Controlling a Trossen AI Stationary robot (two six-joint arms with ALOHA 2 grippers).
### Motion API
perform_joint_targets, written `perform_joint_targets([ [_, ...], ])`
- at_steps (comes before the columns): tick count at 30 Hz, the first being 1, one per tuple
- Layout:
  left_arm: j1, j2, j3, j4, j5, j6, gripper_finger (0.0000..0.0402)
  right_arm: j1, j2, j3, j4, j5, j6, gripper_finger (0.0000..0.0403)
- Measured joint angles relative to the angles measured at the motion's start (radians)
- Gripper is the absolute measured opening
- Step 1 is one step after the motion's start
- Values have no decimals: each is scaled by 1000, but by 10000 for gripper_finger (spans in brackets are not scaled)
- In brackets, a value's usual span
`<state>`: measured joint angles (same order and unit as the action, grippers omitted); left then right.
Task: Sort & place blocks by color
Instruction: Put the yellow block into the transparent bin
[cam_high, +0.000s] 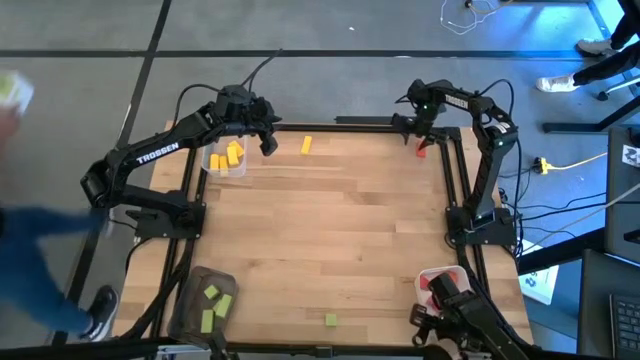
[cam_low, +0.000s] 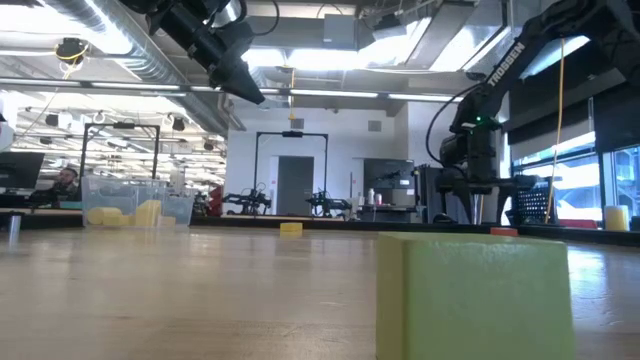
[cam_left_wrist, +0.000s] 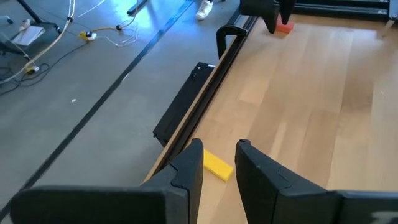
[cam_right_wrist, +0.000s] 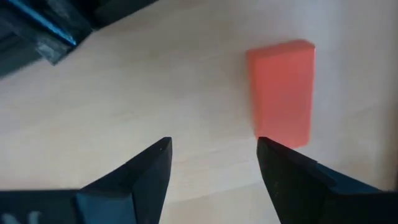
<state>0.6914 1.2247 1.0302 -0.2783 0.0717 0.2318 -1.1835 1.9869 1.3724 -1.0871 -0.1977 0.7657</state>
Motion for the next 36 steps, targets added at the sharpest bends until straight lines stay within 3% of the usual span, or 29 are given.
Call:
perform_joint_targets([
  [3, 0, 0, 0, 0, 0, 19, 82, 0, 0, 2, 4, -30, 102, 236],
  [5, 0, 0, 0, 0, -1, 35, 82, 0, 0, 6, -2, -103, 176, 236],
  [7, 0, 0, 0, 0, 0, 49, 82, 0, -1, 12, -18, -171, 143, 236],
  [9, 0, 0, 0, 0, -1, 68, 82, 6, -2, 18, -28, -141, 212, 236],
  [15, 0, 0, 0, 0, -3, 101, 82, 40, -2, 74, -153, 100, 679, 236],
  [19, 0, 0, 0, 0, -3, 103, 82, 63, -2, 105, -169, 183, 865, 236],
  [28, 0, 0, 0, 0, -4, 116, 82, 63, -2, 45, -144, 199, 1180, 236],
  [36, 0, 0, 0, -3, -4, 145, 82, 54, -2, 24, -126, 205, 1275, 236],
])
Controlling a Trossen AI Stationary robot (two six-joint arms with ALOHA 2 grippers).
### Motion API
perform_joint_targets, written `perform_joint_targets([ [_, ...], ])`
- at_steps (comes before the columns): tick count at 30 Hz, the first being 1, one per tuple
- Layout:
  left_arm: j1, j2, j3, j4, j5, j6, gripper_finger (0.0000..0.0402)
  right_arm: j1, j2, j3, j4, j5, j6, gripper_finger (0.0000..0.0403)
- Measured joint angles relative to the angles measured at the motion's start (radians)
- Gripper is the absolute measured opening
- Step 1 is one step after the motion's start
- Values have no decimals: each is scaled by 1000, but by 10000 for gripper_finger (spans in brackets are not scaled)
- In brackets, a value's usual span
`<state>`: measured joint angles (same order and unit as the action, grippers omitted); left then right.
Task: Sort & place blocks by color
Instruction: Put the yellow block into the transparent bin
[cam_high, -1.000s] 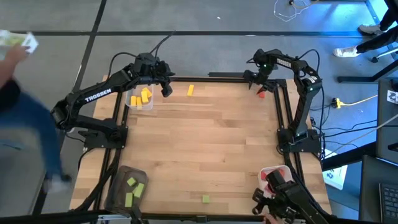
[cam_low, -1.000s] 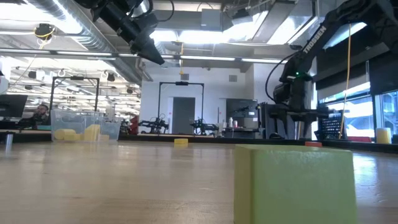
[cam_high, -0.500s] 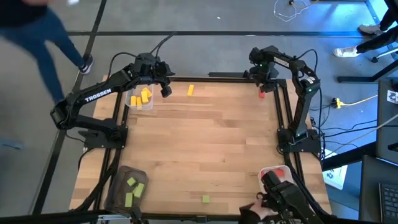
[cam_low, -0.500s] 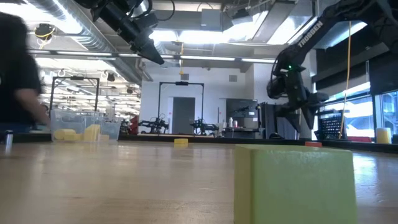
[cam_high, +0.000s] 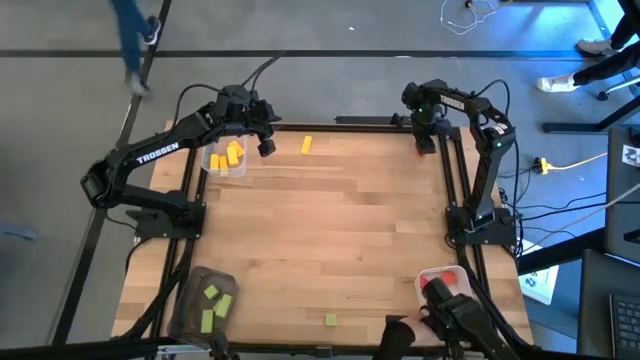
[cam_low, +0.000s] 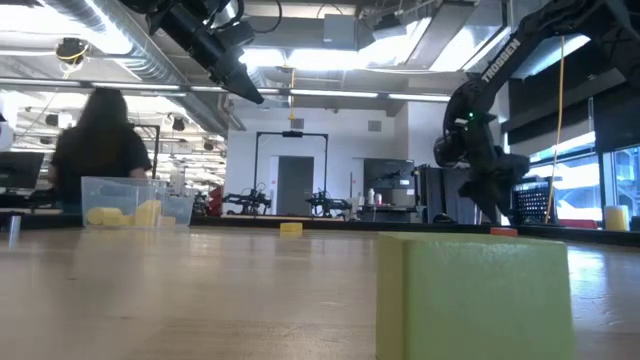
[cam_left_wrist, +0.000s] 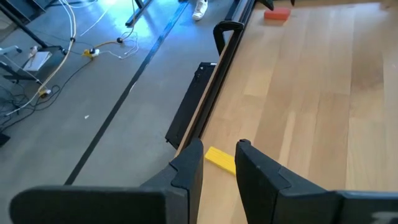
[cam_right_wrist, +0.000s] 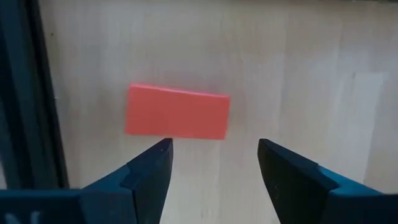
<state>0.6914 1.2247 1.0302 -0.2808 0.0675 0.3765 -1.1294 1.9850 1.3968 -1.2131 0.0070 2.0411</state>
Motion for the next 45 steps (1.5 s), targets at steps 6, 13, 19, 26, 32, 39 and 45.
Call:
perform_joint_targets([
  [6, 0, 0, 0, -3, 0, 0, 82, -13, 0, 1, 89, -7, -39, 236],
  [13, 0, 0, 0, -3, 0, 10, 82, 25, 0, 19, 227, -39, -158, 236],
  [19, 3, 0, 0, -3, 1, 27, 82, 92, 0, 83, 230, 143, -253, 236],
  [26, 32, 0, 0, -20, 0, 26, 82, 70, 0, 110, 222, 147, -729, 236],
  [32, 61, 0, 0, -34, 1, 24, 82, 43, 0, 177, 102, 97, -1183, 236],
  [39, 84, 0, 0, -46, 1, 19, 82, 1, 0, 245, 19, 161, -1326, 236],
  [45, 95, 0, 0, -48, 1, 19, 82, -6, 0, 254, 17, 155, -1411, 236],
])
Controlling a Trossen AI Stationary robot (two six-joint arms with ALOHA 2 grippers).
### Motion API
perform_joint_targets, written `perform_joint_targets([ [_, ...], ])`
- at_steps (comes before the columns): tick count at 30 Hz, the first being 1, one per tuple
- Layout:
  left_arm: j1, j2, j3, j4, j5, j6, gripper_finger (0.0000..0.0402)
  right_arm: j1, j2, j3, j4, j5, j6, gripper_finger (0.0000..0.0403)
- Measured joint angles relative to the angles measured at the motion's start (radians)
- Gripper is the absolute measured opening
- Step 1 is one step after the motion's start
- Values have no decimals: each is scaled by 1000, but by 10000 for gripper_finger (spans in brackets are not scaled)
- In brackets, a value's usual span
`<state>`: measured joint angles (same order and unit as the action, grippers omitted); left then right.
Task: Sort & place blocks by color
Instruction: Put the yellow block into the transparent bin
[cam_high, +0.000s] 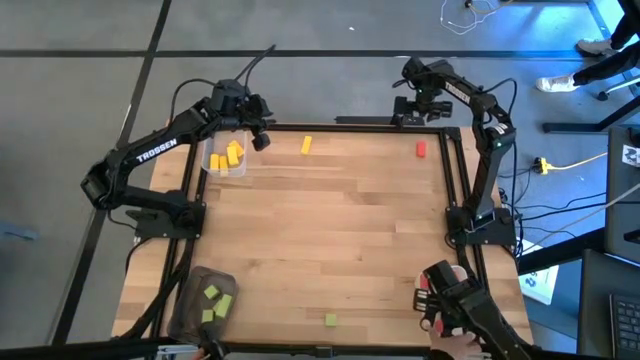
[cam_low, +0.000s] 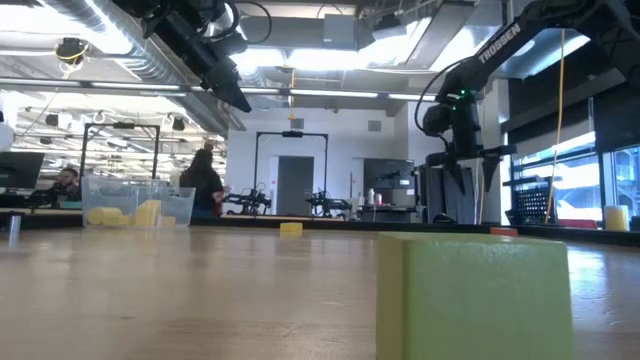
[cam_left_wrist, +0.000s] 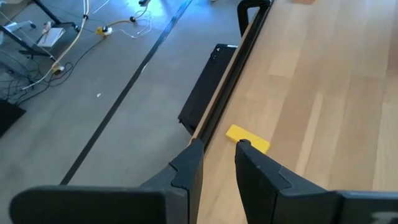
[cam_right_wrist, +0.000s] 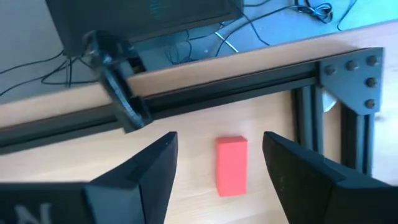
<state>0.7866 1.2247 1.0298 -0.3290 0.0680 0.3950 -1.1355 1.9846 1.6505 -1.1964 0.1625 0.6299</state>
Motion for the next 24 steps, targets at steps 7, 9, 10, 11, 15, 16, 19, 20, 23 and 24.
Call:
perform_joint_targets([
  [7, 1, 0, 0, 0, 0, 0, 82, -7, 0, 0, -3, -67, -33, 236],
  [9, 1, 0, 0, 0, 0, 0, 82, -23, 0, 0, 1, -140, -32, 236],
  [10, 1, 0, 0, 0, 1, 0, 82, -35, 2, 0, 1, -167, -33, 236],
  [11, 1, 0, 0, 0, 1, 0, 82, -47, 4, 0, 1, -183, -33, 236],
  [15, 1, 0, 0, 0, 1, -1, 82, -90, 8, 0, -25, -207, -9, 236],
  [16, 1, 0, 0, 1, 1, -7, 82, -97, 8, 0, -22, -241, -12, 236],
  [19, 1, 0, 0, 9, 0, -50, 82, -113, 17, 0, -45, -337, -36, 236],
  [20, 1, 0, 0, 17, 0, -60, 82, -117, 25, 0, -52, -359, -41, 236],
  [23, 1, 0, 0, 31, 0, -79, 82, -119, 47, -2, -58, -373, -46, 236],
  [24, 1, 0, 0, 34, 0, -79, 82, -120, 52, -2, -51, -374, -59, 236],
])
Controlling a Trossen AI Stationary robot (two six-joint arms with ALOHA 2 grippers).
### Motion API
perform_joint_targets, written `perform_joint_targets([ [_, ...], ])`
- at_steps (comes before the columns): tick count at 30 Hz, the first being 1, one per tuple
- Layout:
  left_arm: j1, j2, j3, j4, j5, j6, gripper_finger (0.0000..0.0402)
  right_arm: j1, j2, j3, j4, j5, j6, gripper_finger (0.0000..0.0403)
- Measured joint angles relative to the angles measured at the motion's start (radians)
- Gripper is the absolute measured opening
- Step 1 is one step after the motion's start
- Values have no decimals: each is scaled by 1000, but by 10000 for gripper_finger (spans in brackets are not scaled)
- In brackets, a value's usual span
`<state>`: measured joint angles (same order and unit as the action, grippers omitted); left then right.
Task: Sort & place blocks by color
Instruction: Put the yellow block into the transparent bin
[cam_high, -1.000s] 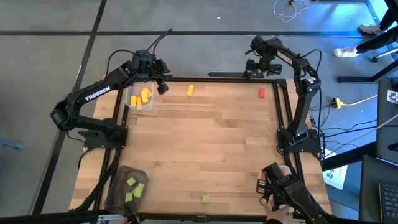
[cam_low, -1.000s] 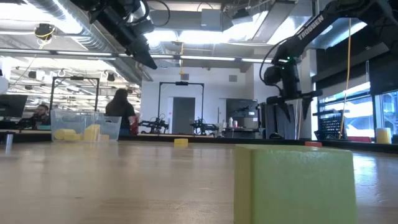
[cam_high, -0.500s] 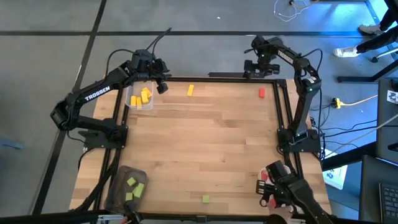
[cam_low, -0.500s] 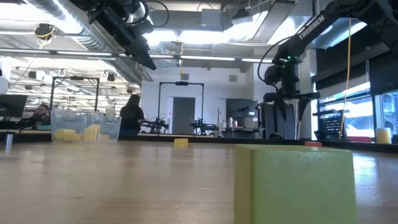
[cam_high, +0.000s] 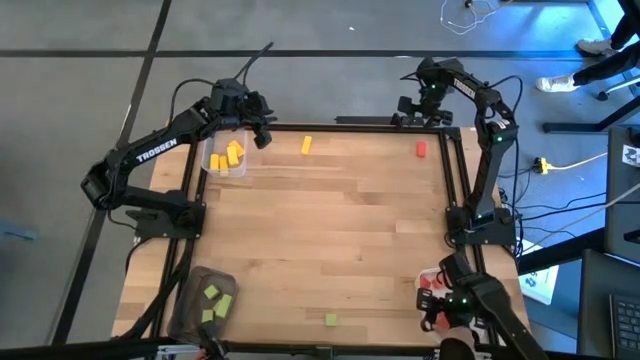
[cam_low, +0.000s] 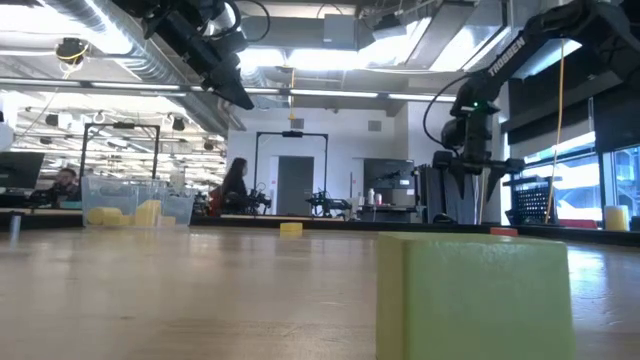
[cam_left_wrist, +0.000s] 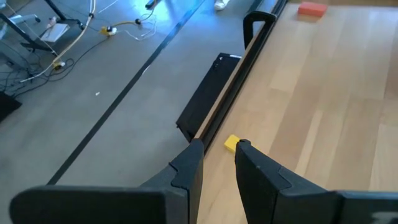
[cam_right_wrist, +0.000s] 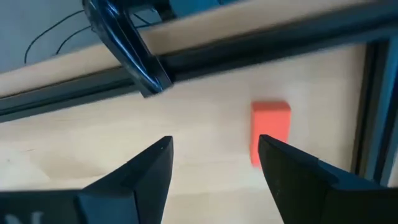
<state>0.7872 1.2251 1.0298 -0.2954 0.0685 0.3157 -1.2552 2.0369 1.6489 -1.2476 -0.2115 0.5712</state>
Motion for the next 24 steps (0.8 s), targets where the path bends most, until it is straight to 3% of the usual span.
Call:
perform_joint_targets([
  [6, 0, 0, 0, 0, 0, 0, 82, 13, 11, 0, 12, -8, -54, 236],
  [11, 0, 0, 0, 0, 0, 3, 82, 38, 11, 0, -10, -108, -110, 236],
  [15, 0, 0, 0, 0, 0, -2, 82, 99, 11, 0, -11, -125, -163, 236],
  [24, 0, 119, 0, 37, -8, -219, 82, 290, 11, 0, 40, -122, -242, 236],
])
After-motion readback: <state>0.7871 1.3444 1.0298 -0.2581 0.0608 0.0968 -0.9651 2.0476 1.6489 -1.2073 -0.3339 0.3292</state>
